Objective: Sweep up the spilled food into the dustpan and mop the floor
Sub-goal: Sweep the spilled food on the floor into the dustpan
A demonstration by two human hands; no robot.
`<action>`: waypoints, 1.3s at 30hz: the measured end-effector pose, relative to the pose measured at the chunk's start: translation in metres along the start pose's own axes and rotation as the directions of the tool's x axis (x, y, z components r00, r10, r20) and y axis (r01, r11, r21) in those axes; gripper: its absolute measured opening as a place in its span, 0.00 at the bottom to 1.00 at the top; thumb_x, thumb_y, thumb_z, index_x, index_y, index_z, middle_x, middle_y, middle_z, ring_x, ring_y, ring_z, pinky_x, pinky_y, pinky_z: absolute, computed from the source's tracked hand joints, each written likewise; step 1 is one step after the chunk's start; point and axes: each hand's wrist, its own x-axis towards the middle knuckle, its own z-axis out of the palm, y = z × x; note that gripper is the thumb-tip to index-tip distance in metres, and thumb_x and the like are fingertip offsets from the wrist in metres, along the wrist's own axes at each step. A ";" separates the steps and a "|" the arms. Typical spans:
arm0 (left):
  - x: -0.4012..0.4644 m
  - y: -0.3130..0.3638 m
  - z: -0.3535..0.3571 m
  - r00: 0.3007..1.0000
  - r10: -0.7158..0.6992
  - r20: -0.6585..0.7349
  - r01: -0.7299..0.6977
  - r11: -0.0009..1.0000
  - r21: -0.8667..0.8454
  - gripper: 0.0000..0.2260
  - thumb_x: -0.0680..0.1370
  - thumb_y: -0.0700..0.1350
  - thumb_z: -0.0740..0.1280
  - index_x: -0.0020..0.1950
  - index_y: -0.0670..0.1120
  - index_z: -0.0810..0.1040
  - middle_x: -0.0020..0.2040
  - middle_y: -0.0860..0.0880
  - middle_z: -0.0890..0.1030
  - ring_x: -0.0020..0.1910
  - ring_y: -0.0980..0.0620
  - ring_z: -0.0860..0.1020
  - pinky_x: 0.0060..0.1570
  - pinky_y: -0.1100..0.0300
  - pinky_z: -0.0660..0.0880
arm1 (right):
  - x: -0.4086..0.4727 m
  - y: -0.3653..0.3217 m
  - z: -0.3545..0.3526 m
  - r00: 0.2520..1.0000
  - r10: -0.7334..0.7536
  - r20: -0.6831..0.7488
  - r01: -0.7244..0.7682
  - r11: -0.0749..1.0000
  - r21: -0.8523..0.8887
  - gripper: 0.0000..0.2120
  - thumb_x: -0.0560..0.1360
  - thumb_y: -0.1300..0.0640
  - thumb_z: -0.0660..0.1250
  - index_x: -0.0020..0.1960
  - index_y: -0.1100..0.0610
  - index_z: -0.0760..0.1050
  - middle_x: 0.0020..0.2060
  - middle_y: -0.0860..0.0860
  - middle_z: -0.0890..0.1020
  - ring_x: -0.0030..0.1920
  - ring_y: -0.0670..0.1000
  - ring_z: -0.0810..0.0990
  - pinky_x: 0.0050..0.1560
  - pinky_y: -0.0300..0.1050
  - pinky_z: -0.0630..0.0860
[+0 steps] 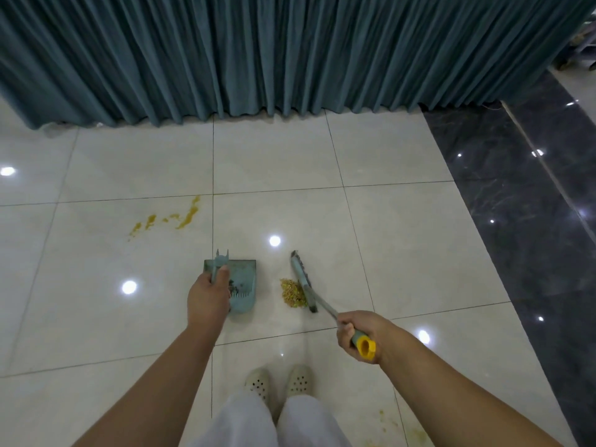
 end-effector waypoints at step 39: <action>0.044 0.032 -0.066 0.966 -0.040 -0.256 0.034 0.999 -0.027 0.18 0.81 0.54 0.57 0.45 0.40 0.73 0.40 0.43 0.75 0.39 0.44 0.74 0.42 0.53 0.71 | -0.015 -0.009 0.075 0.996 0.085 0.025 -0.065 0.892 -0.448 0.04 0.79 0.62 0.60 0.45 0.58 0.69 0.21 0.52 0.68 0.16 0.45 0.65 0.15 0.31 0.64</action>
